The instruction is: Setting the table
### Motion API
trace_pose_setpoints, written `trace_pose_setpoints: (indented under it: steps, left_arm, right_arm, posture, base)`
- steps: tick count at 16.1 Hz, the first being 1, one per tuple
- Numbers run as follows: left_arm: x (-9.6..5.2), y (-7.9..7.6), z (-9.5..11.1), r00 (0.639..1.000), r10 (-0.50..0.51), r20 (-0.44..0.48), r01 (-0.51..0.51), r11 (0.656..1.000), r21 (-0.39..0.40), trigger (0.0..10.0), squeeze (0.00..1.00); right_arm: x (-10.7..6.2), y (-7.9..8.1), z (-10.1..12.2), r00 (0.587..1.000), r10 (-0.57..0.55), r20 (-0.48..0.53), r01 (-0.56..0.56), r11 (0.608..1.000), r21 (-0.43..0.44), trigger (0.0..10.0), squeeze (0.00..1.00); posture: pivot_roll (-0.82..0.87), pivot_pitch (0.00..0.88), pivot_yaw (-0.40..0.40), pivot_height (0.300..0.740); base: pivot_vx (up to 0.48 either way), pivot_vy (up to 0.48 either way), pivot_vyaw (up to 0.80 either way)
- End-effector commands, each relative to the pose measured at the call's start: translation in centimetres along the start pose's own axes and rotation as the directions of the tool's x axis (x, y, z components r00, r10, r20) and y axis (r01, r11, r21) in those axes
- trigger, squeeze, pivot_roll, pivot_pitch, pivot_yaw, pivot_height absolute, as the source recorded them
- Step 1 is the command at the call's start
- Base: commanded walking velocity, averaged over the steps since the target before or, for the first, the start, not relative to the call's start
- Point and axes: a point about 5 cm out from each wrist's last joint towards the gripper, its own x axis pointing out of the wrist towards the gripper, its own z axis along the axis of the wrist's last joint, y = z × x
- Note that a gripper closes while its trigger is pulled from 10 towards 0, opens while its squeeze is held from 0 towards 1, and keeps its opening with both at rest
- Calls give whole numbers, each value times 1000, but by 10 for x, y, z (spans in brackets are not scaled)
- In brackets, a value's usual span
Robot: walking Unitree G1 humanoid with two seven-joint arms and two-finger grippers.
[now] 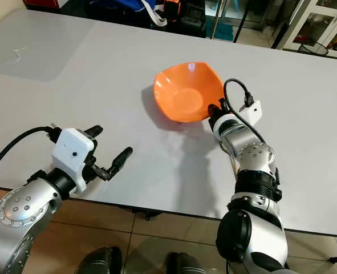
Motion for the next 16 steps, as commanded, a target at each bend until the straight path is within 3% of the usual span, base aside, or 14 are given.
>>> trace_pose_setpoints:
  steps: [1, 2, 3, 4, 8, 9, 10, 11, 16]
  left_arm:
    - [0, -3, 3, 999, -30, 10, 30, 1000, 5, 10000, 0]
    - [1, -3, 3, 999, -32, 11, 32, 999, 5, 10000, 0]
    - [2, -3, 3, 999, -32, 12, 32, 999, 5, 10000, 0]
    - [3, -2, 4, 999, -32, 15, 31, 999, 5, 10000, 0]
    - [8, 1, 5, 999, -18, 30, 18, 1000, 9, 10000, 0]
    - [9, 4, 6, 999, 13, 36, -14, 1000, 16, 10000, 0]
    - [10, 5, 6, 999, 31, 38, -32, 999, 11, 10000, 0]
    - [11, 9, 8, 996, 75, 55, -74, 997, -16, 10000, 0]
    - [15, 6, 4, 993, 108, 56, -105, 993, -51, 10000, 0]
  right_arm:
    - [0, 3, 4, 1000, 0, -11, 0, 1000, 4, 10000, 0]
    - [0, 5, 4, 1000, 2, -14, -2, 1000, 3, 10000, 671]
    - [0, 7, 6, 1000, 4, -17, -4, 1000, 3, 10000, 925]
    - [0, 10, 8, 1000, 7, -18, -7, 1000, 0, 10000, 1000]
    - [-7, 18, 21, 1000, 25, 4, -25, 1000, -13, 10000, 1000]
    - [-18, 18, 29, 999, 24, 23, -22, 998, -51, 10000, 0]
    - [-23, 17, 32, 999, 20, 29, -18, 997, -70, 10000, 0]
    - [-40, 11, 32, 1000, -11, 16, 13, 993, -118, 10000, 0]
    - [-94, -17, 16, 996, -64, 67, 74, 985, -157, 10000, 0]
  posture:
    - [127, 139, -82, 740]
    - [125, 135, -82, 740]
    - [126, 130, -83, 740]
    - [126, 124, -85, 740]
    - [121, 95, -92, 740]
    - [118, 85, -98, 740]
    - [116, 82, -101, 740]
    - [106, 75, -102, 740]
    - [59, 70, -56, 740]
  base:
    - [0, 0, 0]
    - [0, 0, 0]
    - [0, 0, 0]
    - [0, 0, 0]
    - [0, 0, 0]
    - [0, 0, 0]
    - [0, 0, 0]
    - [0, 0, 0]
    - [0, 55, 0]
